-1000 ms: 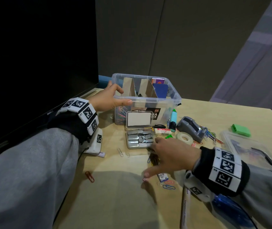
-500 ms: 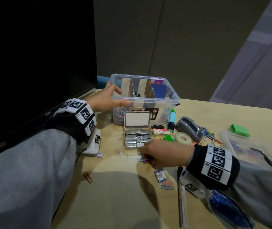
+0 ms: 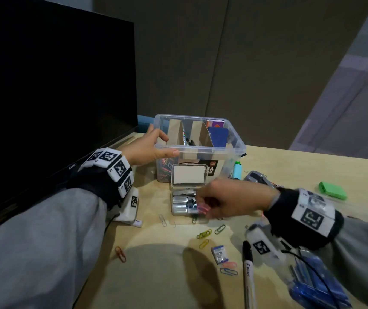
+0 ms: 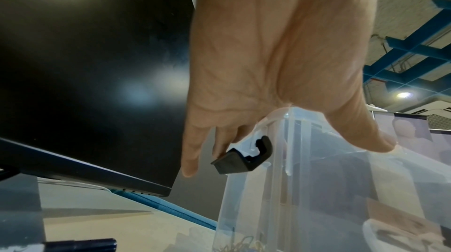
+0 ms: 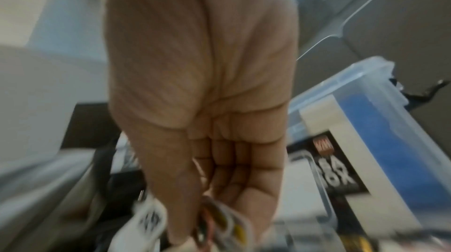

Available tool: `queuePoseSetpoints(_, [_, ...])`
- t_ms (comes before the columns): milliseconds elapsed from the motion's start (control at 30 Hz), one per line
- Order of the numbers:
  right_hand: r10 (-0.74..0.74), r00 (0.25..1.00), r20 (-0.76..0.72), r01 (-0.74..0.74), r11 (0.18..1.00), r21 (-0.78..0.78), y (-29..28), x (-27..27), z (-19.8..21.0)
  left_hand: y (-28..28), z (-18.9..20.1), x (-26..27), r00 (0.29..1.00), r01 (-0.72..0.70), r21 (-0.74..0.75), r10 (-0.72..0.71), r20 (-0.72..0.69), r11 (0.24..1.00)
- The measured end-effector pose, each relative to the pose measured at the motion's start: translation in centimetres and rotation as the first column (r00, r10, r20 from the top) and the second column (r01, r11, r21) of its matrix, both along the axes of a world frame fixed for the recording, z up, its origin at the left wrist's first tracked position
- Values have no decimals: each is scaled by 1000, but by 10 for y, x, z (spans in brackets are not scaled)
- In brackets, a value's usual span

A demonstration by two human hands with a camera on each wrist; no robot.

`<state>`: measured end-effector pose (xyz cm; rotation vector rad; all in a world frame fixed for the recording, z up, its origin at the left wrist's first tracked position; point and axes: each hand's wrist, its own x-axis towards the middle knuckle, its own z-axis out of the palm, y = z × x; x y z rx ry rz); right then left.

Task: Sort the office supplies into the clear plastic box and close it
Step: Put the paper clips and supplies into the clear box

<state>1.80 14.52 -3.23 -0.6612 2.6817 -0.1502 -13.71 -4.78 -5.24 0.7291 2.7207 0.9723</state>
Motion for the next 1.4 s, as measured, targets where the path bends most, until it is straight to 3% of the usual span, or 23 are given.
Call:
queuePoseSetpoints(133, [-129, 990, 49, 138, 928, -346, 3, -18, 43, -2, 1, 2, 1000, 18, 23, -19, 14, 1000])
queuePoseSetpoints(267, [-276, 957, 87, 264, 710, -653, -1, -57, 69, -3, 2, 2, 999, 25, 40, -26, 40, 999])
queuePoseSetpoints(367, [-469, 878, 91, 363, 532, -765, -16, -96, 68, -3, 3, 3, 998, 36, 48, -39, 58, 998])
queuePoseSetpoints(467, [-638, 764, 96, 469, 448, -761, -36, -121, 58, -4, 4, 3, 997, 36, 54, -39, 69, 998])
queuePoseSetpoints(600, [-718, 696, -17, 551, 549, -628, -43, -123, 52, -4, 5, 3, 996, 50, 67, -54, 73, 997])
queuePoseSetpoints(733, [-707, 688, -163, 492, 620, -612, -28, -101, 58, -3, 3, 1, 996, 53, 52, -56, 68, 997])
queuePoseSetpoints(900, [-542, 795, -272, 411, 811, -415, 1, -48, 60, -3, 1, 1, 995, 49, 50, -53, 79, 998])
queuePoseSetpoints(1033, [-359, 914, -186, 353, 933, -67, 19, -7, 47, -2, 2, 2, 997, 37, 40, -39, 66, 999])
queuePoseSetpoints(1100, [-361, 933, -4, 357, 921, 153, 25, 10, 34, -1, 2, 1, 997, 35, 43, -38, 67, 998])
queuePoseSetpoints(1200, [-452, 866, 214, 368, 866, 340, 31, 28, 9, 1, 1, 1, 998, 24, 49, -27, 51, 998])
queuePoseSetpoints(1267, [-509, 817, 271, 390, 834, 390, 33, 37, -3, 2, 0, 1, 999, 13, 44, -14, 41, 999])
queuePoseSetpoints(1400, [-491, 826, 276, 333, 821, 464, 31, 45, -16, 2, 0, -1, 999, 7, 30, -8, 48, 1000])
